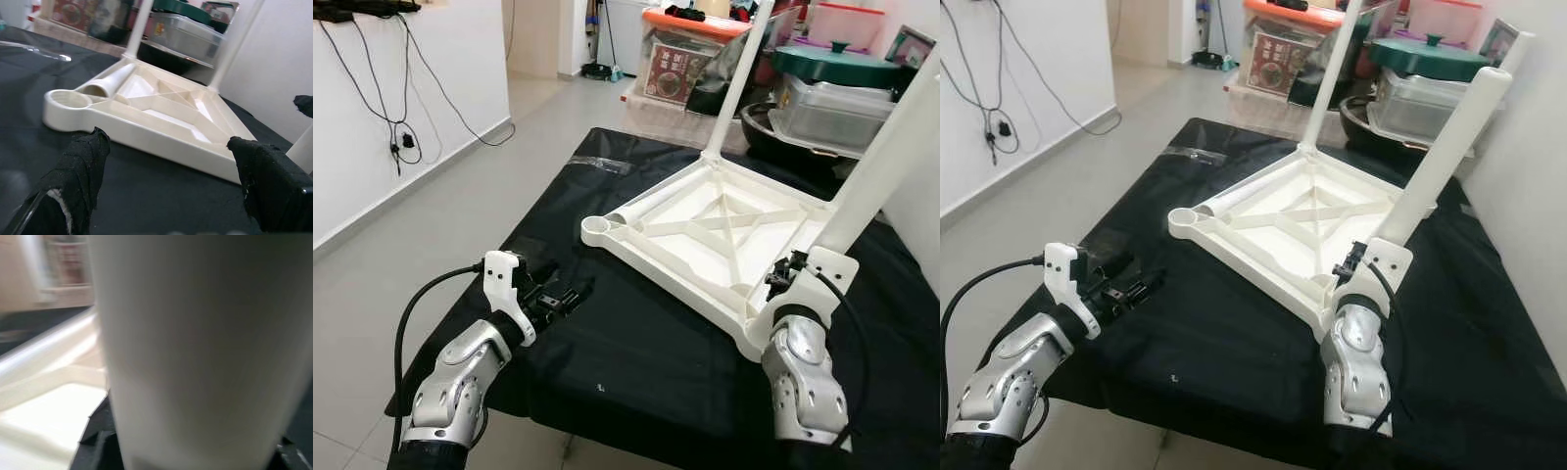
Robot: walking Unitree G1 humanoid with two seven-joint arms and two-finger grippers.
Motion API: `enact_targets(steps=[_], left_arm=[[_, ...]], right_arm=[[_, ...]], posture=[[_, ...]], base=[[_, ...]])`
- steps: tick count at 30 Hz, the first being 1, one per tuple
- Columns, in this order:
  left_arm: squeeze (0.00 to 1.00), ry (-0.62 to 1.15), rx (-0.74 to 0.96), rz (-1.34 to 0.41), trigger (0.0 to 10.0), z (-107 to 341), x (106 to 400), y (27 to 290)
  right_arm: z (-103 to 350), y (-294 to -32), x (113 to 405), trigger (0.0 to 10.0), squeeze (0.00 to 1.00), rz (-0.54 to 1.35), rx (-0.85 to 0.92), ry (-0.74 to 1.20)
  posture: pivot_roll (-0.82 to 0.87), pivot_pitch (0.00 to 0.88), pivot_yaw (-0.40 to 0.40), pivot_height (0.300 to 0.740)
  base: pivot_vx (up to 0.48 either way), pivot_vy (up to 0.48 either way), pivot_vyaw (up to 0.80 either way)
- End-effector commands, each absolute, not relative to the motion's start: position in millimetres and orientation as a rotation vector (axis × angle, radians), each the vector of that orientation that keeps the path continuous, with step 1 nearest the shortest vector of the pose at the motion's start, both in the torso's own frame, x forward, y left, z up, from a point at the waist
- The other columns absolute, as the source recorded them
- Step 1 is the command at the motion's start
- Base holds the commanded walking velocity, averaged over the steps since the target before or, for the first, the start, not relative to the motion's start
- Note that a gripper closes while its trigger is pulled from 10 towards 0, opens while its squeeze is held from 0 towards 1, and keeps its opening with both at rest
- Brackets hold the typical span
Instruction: Building children table
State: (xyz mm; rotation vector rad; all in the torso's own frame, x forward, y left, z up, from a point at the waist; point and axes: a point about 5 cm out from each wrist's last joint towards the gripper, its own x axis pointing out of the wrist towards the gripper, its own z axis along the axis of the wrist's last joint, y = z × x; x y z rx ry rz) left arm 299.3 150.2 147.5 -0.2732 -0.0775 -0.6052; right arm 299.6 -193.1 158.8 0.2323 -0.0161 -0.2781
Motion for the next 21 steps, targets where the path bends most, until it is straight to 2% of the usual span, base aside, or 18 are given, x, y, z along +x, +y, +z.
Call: enact_targets(steps=[1,4,5,6,7,9,11,14,15,18,21], left_arm=[[0.00,-0.070,-0.268,-0.631,10.0,148.4,299.6,146.2],[0.00,-0.072,-0.266,-0.632,10.0,148.9,299.7,145.2],[0.00,-0.074,-0.263,-0.628,10.0,148.7,299.7,145.4],[0.00,-0.076,-0.269,-0.619,10.0,148.3,300.2,147.2],[0.00,-0.076,-0.273,-0.617,10.0,148.2,300.4,147.9],[0.00,-0.079,-0.264,-0.618,10.0,148.3,300.3,145.6],[0.00,-0.080,-0.261,-0.619,10.0,148.4,300.1,144.7],[0.00,-0.079,-0.277,-0.618,10.0,148.4,301.2,145.1],[0.00,-0.079,-0.277,-0.618,10.0,148.4,301.2,145.1],[0.00,-0.077,-0.273,-0.625,10.0,148.5,301.6,143.4],[0.00,-0.076,-0.272,-0.626,10.0,148.2,302.0,142.7]], right_arm=[[155.0,-178.2,300.3,10.0,1.00,-0.173,0.308,0.004],[163.3,-182.8,306.5,10.0,1.00,-0.121,0.305,-0.011],[167.3,-187.0,310.7,10.0,0.58,-0.102,0.288,-0.012],[176.4,-193.0,316.8,10.0,0.00,-0.067,0.244,-0.025],[179.6,-194.5,317.5,10.0,0.00,-0.056,0.233,-0.029],[193.8,-187.5,321.6,10.0,0.00,0.165,0.226,-0.092],[197.8,-185.8,322.2,10.0,0.00,0.228,0.222,-0.110],[198.3,-166.7,314.7,10.0,0.00,0.512,0.134,-0.117],[198.3,-166.7,314.7,10.0,0.00,0.512,0.134,-0.117],[185.5,-149.2,310.5,10.0,0.00,0.767,0.031,-0.045],[176.7,-139.8,319.1,10.0,0.00,0.872,-0.043,0.007]], posture=[[0.02,0.000,-0.102,0.740],[0.02,0.000,-0.108,0.740],[0.03,0.000,-0.111,0.740],[0.03,0.000,-0.111,0.740],[0.03,0.000,-0.111,0.740],[0.03,0.000,-0.116,0.740],[0.03,0.000,-0.116,0.740],[0.04,0.000,-0.122,0.740],[0.04,0.000,-0.122,0.740],[0.05,0.000,-0.123,0.740],[0.06,0.000,-0.134,0.740]], base=[[0.000,0.000,0.00],[0.000,0.000,0.00],[0.000,0.000,0.00],[0.000,0.000,0.00],[0.000,0.000,0.00],[0.000,0.000,0.00],[0.000,0.000,0.00],[0.000,0.000,0.00],[0.000,0.000,0.00],[0.000,0.000,0.00],[0.000,0.000,0.00]])
